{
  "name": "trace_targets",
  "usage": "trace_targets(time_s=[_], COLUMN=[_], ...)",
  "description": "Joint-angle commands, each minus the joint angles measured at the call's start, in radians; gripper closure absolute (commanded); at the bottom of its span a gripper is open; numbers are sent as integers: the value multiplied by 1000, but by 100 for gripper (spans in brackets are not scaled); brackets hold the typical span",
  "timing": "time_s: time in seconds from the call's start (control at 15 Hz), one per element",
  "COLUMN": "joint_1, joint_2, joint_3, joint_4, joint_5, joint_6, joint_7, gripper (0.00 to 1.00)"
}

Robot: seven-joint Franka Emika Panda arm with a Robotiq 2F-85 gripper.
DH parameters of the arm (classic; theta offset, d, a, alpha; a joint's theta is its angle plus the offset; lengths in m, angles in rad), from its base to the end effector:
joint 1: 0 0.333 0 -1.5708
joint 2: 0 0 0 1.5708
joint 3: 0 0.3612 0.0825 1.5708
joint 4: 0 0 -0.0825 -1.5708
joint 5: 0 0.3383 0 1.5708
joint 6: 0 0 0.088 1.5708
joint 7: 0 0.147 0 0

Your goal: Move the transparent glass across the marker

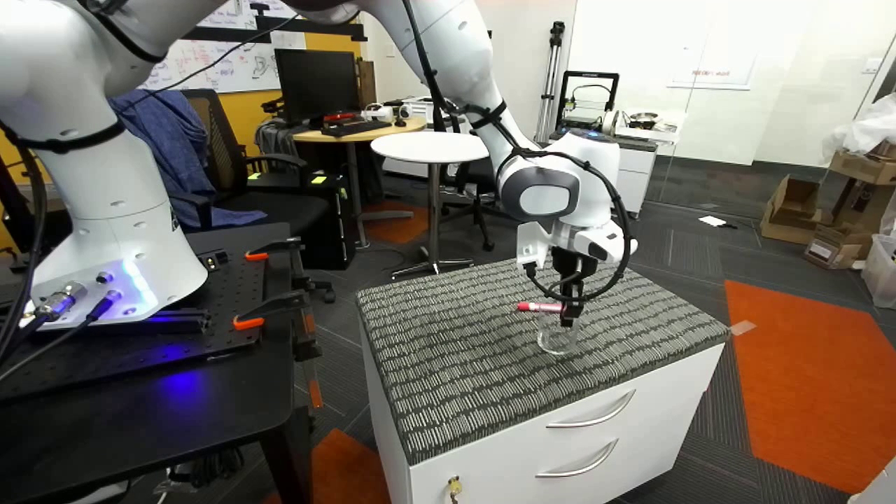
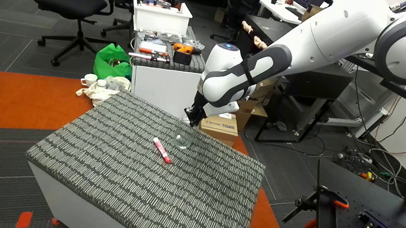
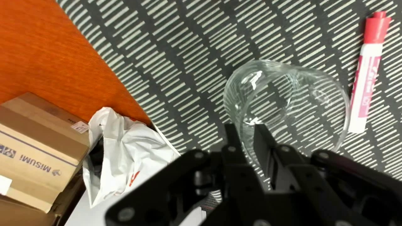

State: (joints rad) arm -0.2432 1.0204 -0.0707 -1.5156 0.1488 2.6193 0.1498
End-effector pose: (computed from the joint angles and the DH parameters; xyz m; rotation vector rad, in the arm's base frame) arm 0.6795 -0.2117 0.0825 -3.0060 0.8534 -0.1392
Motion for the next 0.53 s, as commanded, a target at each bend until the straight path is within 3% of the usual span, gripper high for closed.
trace_targets(time_s=[0.0, 0.4, 0.47], joint_1=[19, 31, 34], joint_2=[-8, -50, -66], joint_3=[-17, -17, -17], joint_4=[9, -37, -55], joint_5=[17, 15, 14], joint_6=[-25, -2, 8], joint_7=[31, 35, 33], gripper=[48, 2, 0])
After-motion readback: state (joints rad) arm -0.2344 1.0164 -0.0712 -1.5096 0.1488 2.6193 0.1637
